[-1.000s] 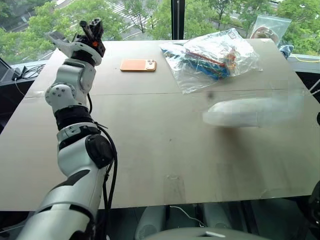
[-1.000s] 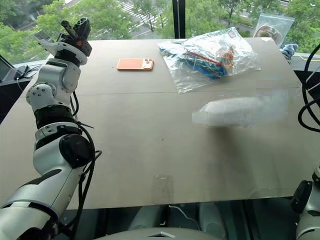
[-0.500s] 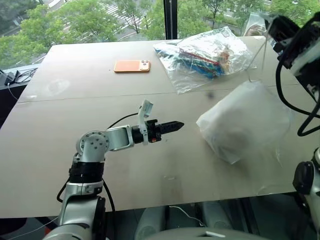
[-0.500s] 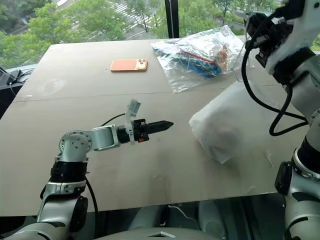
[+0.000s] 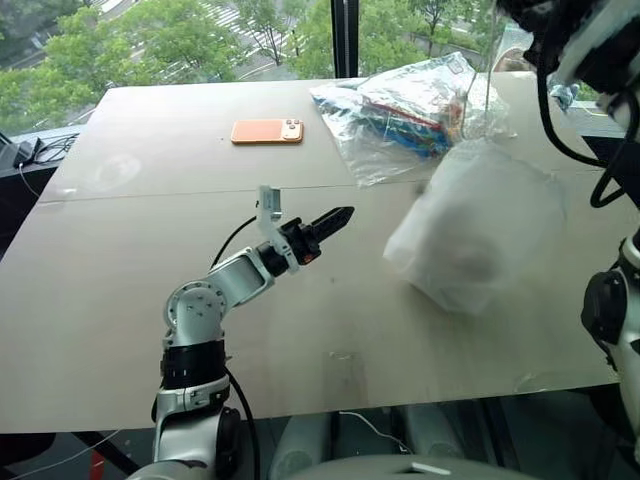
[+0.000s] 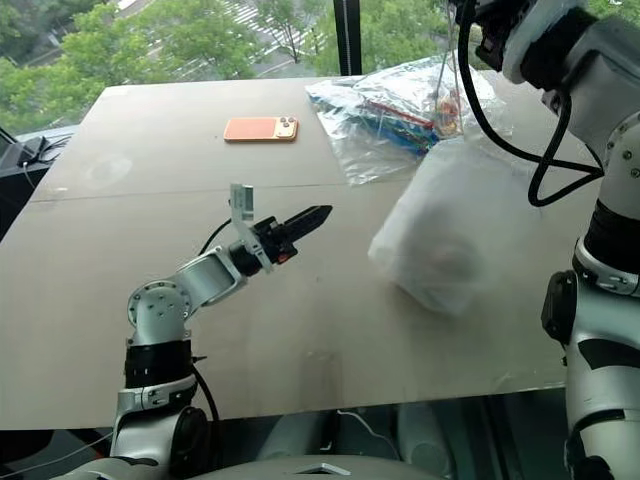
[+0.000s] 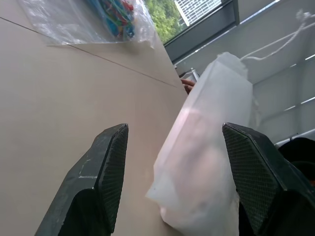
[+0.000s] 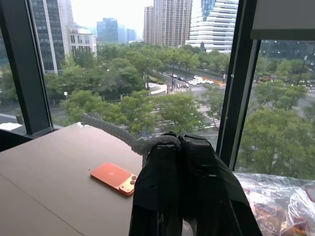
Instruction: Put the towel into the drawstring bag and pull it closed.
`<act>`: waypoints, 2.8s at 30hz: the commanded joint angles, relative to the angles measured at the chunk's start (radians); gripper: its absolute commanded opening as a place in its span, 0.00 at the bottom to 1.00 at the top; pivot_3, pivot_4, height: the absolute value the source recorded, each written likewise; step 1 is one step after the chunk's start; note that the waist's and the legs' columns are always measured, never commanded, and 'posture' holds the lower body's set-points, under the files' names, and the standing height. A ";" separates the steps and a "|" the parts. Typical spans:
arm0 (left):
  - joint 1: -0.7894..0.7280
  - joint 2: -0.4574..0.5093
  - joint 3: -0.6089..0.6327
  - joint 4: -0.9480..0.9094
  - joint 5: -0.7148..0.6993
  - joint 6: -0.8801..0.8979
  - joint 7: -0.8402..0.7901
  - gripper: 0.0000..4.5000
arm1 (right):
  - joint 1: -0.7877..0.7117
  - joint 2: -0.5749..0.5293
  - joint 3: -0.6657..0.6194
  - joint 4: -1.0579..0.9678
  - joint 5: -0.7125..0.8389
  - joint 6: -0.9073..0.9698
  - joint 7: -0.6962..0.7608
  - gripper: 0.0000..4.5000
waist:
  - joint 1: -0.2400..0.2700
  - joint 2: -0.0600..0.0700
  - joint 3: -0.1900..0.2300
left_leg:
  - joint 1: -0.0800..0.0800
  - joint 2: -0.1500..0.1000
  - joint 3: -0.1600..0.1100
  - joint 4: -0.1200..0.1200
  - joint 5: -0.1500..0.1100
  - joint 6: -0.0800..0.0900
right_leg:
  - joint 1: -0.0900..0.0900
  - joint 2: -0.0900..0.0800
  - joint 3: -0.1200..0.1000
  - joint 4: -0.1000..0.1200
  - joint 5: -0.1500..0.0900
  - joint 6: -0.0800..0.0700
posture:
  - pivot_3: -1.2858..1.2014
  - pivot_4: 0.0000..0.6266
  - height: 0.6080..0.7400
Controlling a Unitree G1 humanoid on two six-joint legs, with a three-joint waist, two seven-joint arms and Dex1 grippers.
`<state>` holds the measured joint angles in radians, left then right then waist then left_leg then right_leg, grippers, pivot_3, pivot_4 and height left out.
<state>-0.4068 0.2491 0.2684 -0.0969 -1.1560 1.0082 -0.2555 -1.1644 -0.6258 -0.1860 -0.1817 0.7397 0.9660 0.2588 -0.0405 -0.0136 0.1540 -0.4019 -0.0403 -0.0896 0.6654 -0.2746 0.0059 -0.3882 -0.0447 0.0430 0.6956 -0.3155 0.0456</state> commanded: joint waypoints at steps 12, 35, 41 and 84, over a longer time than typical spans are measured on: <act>0.084 0.051 -0.153 -0.161 0.022 0.045 -0.123 0.69 | -0.256 -0.002 0.152 0.178 -0.181 -0.172 0.263 0.00 | 0.000 0.002 0.002 | -0.002 0.000 0.000 -0.001 0.000 0.000 | -0.002 0.000 0.000 -0.001 0.000 0.000 | 0.52 0.24 1.00; -0.290 -0.036 -0.426 0.408 0.538 -0.258 -0.545 0.01 | -0.067 -0.099 0.074 0.211 -0.359 -0.187 0.206 0.00 | 0.004 0.002 0.002 | -0.014 -0.001 -0.001 0.003 0.000 0.000 | -0.013 -0.001 -0.002 0.001 0.000 0.000 | 0.52 0.24 1.00; -0.505 0.150 -0.410 0.633 0.631 -0.357 -0.800 0.01 | 0.101 -0.205 0.069 0.293 -0.486 -0.332 0.208 0.00 | -0.001 0.003 0.002 | -0.013 -0.001 0.002 0.003 0.000 0.000 | -0.013 0.000 -0.001 0.002 0.000 0.000 | 0.52 0.24 1.00; -0.082 -0.014 -0.229 0.107 0.464 0.054 -0.272 0.01 | 0.896 -0.232 -0.006 -0.556 0.102 0.329 0.509 0.00 | 0.035 0.004 0.002 | -0.011 -0.001 -0.012 0.009 0.001 -0.001 | -0.005 0.002 -0.006 0.001 0.006 -0.001 | 0.52 0.24 1.00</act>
<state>-0.4378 0.2678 0.0253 -0.0413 -0.7242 1.1385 -0.5793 -0.2790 -0.8561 -0.1469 -0.6755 0.8031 1.2836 0.7868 -0.0060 -0.0100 0.1561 -0.4127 -0.0410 -0.1017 0.6749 -0.2740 0.0059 -0.3926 -0.0424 0.0371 0.6964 -0.3095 0.0445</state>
